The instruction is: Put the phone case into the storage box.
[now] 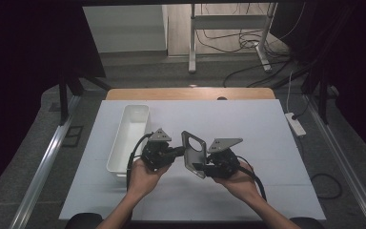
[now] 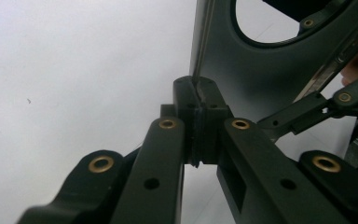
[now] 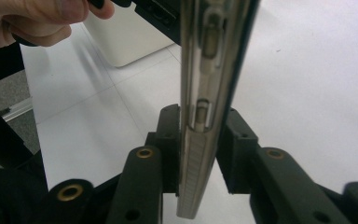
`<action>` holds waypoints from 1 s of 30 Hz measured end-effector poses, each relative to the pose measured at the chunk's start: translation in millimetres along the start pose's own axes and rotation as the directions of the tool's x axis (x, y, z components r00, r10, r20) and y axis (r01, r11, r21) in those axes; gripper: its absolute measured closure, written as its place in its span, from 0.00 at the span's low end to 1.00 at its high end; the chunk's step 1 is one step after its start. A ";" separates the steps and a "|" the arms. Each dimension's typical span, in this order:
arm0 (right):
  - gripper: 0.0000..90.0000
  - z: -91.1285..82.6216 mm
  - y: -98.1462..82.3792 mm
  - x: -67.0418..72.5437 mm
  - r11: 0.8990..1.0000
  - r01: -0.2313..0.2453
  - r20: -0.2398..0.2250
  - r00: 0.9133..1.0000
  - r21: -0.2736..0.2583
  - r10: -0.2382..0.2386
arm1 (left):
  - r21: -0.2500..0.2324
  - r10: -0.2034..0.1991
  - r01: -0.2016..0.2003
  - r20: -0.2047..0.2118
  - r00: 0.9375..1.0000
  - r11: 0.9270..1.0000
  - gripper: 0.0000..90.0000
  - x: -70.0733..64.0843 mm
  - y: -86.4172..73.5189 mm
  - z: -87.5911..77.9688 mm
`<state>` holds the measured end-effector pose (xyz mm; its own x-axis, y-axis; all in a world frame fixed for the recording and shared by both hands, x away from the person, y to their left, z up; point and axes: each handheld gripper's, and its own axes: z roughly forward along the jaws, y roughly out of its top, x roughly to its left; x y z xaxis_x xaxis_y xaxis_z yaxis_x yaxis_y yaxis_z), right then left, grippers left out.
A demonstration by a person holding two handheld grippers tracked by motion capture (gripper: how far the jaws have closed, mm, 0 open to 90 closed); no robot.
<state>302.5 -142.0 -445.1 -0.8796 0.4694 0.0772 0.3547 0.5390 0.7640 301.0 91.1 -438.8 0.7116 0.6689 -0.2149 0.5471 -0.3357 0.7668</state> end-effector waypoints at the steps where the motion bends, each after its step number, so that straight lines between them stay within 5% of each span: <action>1: 0.77 0.0 0.1 0.0 1.000 0.001 0.000 1.000 0.000 -0.001 | 0.003 0.000 0.000 -0.007 1.000 1.000 0.99 0.4 0.0 0.2; 24: 0.57 -12.1 -3.7 -4.7 1.000 -0.025 -0.021 0.999 0.016 0.026 | 0.023 -0.049 0.051 -0.079 0.996 0.998 0.99 20.2 -1.3 -6.0; 30: 0.44 -16.8 -7.7 -11.1 0.998 -0.066 -0.029 0.997 0.024 0.066 | 0.017 -0.067 0.068 -0.077 0.995 0.998 0.99 27.8 0.6 -9.5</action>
<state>304.1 -163.1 -441.1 -0.8631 0.4834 0.1466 0.4192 0.5237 0.7416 316.9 115.8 -438.6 0.6375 0.7389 -0.2182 0.6015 -0.3004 0.7402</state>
